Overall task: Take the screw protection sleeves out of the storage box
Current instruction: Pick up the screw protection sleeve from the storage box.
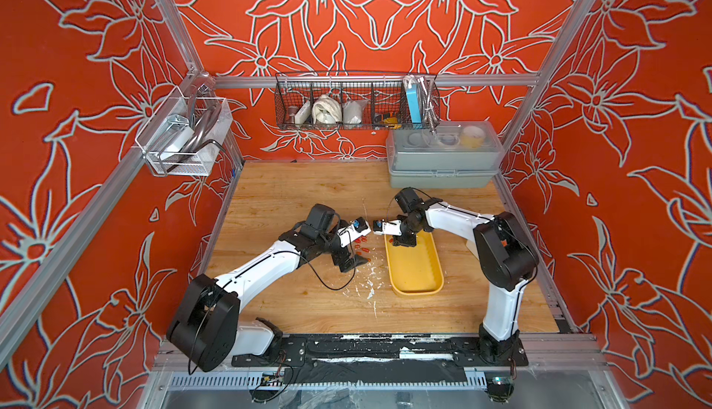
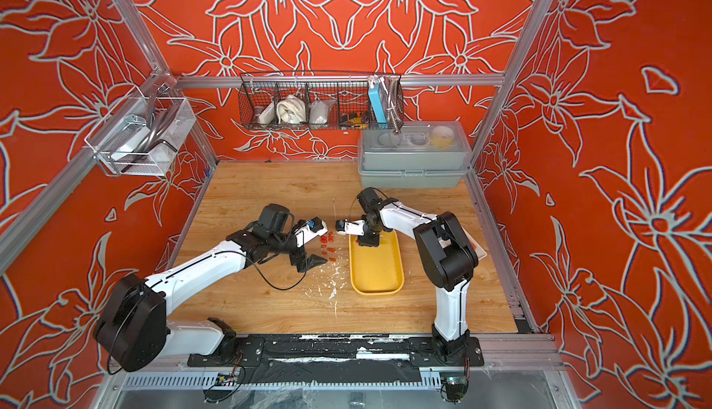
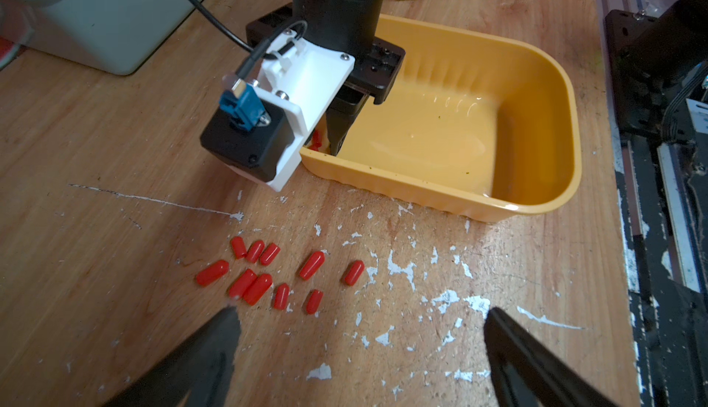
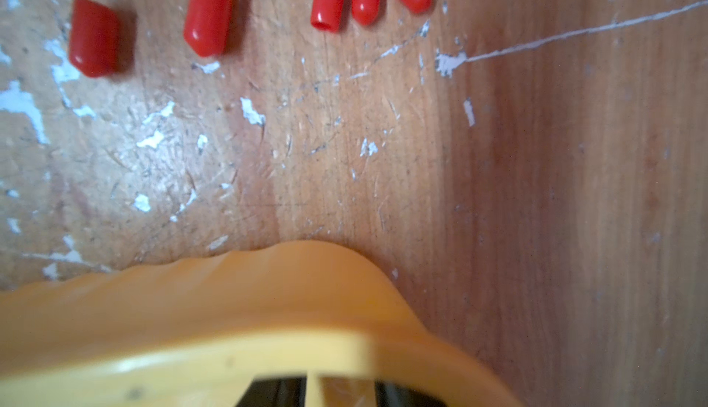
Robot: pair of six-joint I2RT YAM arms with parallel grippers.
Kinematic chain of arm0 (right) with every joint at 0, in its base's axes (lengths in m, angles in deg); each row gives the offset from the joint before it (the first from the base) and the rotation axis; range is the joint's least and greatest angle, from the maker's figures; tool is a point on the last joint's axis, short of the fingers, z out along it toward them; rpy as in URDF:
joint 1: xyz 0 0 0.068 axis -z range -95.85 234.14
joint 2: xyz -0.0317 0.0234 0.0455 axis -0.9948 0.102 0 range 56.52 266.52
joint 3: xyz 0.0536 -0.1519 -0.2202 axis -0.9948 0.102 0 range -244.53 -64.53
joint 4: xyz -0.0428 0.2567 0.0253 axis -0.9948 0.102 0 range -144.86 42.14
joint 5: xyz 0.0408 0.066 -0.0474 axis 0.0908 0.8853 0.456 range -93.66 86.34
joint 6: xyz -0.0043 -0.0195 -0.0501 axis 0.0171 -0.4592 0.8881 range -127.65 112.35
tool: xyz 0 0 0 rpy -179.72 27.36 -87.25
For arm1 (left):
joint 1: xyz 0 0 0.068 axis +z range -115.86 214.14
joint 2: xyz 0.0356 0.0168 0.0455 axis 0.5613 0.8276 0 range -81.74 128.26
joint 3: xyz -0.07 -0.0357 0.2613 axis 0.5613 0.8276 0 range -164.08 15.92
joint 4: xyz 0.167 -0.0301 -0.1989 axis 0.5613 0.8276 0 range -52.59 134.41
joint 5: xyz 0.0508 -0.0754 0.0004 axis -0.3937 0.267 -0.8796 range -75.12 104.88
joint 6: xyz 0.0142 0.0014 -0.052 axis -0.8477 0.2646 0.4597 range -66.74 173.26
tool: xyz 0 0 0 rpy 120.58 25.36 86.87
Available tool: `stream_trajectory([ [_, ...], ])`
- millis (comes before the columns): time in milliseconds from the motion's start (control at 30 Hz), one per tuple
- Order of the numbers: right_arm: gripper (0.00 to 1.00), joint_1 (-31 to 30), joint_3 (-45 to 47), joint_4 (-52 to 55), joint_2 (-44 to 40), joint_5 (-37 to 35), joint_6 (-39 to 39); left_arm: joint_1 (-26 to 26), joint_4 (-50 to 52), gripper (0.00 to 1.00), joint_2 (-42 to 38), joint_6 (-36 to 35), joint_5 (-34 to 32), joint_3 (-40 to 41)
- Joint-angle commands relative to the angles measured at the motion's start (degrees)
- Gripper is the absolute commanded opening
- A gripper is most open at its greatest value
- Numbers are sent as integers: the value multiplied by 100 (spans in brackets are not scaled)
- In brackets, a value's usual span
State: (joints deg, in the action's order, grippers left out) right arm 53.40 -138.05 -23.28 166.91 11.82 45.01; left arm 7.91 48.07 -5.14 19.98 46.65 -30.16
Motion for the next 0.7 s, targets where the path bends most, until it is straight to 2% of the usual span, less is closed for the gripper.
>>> stream_trajectory([
  [0,27,-28,-75,603,176,-79,238,14,80,98,-136,-65,49,-119],
  [267,20,-20,-137,898,150,-147,367,22,103,98,-171,-82,49,-143],
  [667,2,-20,-104,880,-4,-135,264,53,128,98,-226,-97,40,-139],
])
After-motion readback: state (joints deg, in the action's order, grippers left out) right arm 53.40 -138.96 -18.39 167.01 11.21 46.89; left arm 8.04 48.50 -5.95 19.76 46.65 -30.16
